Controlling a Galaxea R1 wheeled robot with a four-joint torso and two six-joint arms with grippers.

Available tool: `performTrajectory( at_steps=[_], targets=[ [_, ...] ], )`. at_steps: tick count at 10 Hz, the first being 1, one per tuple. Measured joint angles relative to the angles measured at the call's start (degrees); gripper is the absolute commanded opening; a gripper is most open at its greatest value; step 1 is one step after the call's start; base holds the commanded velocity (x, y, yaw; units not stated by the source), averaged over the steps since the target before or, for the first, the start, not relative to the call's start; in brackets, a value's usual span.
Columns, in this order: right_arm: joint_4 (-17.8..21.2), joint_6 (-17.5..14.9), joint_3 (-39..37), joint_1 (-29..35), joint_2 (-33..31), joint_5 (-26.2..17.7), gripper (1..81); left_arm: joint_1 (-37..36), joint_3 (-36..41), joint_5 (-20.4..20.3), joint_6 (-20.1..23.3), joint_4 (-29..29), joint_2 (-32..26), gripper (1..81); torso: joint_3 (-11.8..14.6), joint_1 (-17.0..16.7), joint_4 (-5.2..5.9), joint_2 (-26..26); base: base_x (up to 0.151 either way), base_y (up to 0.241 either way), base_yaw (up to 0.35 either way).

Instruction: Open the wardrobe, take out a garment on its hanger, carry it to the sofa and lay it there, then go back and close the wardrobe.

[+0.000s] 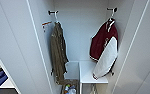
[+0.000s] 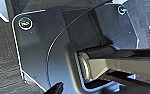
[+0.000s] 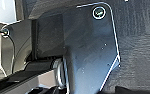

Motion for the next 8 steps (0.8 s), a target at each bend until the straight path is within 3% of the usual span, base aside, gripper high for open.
performTrajectory(
  at_steps=[5, 8],
  targets=[
    [0.0, -0.2, 0.5, -1.6, 0.0, -0.1, 81.1, 1.0, -0.1, 0.0, 1.0, -3.0, -0.5, 81.1, 0.0, 0.0, 0.00, 0.0, 0.000, 0.000, 0.000],
    [0.1, -0.2, 1.1, -2.4, 0.6, 0.1, 81.1, 3.8, -3.5, -0.8, 9.7, -10.4, 0.9, 81.1, 0.0, 0.0, 0.00, -0.1, 0.000, 0.000, 0.000]
  ],
)
